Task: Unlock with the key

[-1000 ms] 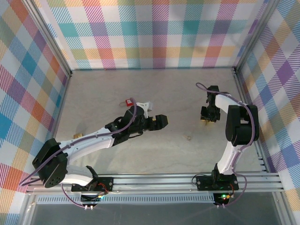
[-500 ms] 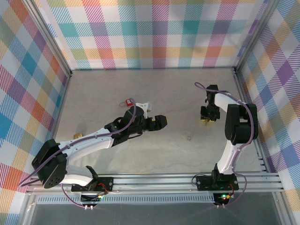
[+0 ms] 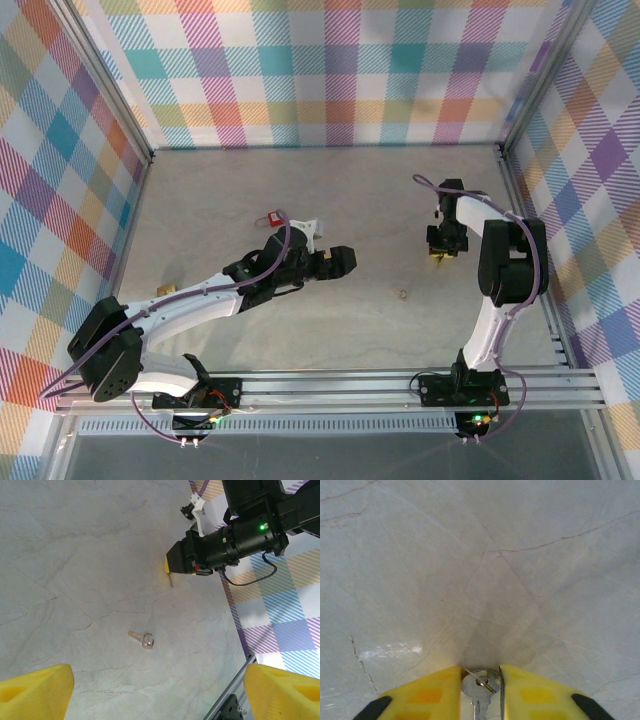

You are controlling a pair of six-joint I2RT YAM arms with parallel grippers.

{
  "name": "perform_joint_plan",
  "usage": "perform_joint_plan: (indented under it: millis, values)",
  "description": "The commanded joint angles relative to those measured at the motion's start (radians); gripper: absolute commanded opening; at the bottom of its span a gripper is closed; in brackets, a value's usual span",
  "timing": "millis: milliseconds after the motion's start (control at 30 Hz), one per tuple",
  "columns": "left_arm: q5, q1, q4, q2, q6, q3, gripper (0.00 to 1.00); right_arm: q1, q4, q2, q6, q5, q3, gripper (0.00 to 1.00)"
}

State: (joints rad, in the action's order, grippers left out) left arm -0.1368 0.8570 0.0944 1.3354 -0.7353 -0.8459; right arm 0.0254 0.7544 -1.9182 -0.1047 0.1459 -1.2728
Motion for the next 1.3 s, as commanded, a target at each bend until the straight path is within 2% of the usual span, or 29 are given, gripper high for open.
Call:
perform_joint_plan:
  millis: [0,300,500,667,867,1000,1100,1267]
  values:
    - [0.002,0.017,-0.018,-0.01,0.021,-0.002,0.87,-0.015,-0.071,-0.05,0.01,0.078,-0.009,0.19]
    - [0.001,0.017,-0.017,-0.006,0.024,-0.005,0.88,-0.014,-0.049,-0.02,-0.021,0.062,0.038,0.02]
    - [0.001,0.019,-0.013,0.002,0.023,-0.008,0.87,-0.015,-0.033,0.054,-0.052,0.003,0.065,0.0]
    - [-0.019,0.019,0.024,0.025,0.017,-0.018,0.87,-0.014,-0.066,0.219,-0.117,-0.194,0.102,0.0]
    - [-0.075,0.021,0.154,0.075,-0.03,-0.034,0.88,-0.001,-0.145,0.489,-0.217,-0.473,0.139,0.0]
    - [-0.138,0.021,0.272,0.113,-0.146,-0.059,0.87,0.023,-0.302,0.658,-0.311,-0.676,0.203,0.0]
    - [-0.188,0.019,0.382,0.134,-0.29,-0.075,0.89,0.074,-0.465,0.758,-0.395,-0.765,0.272,0.0]
    - [-0.195,0.013,0.68,0.185,-0.62,-0.035,0.9,0.24,-0.656,0.86,-0.463,-0.739,0.357,0.0]
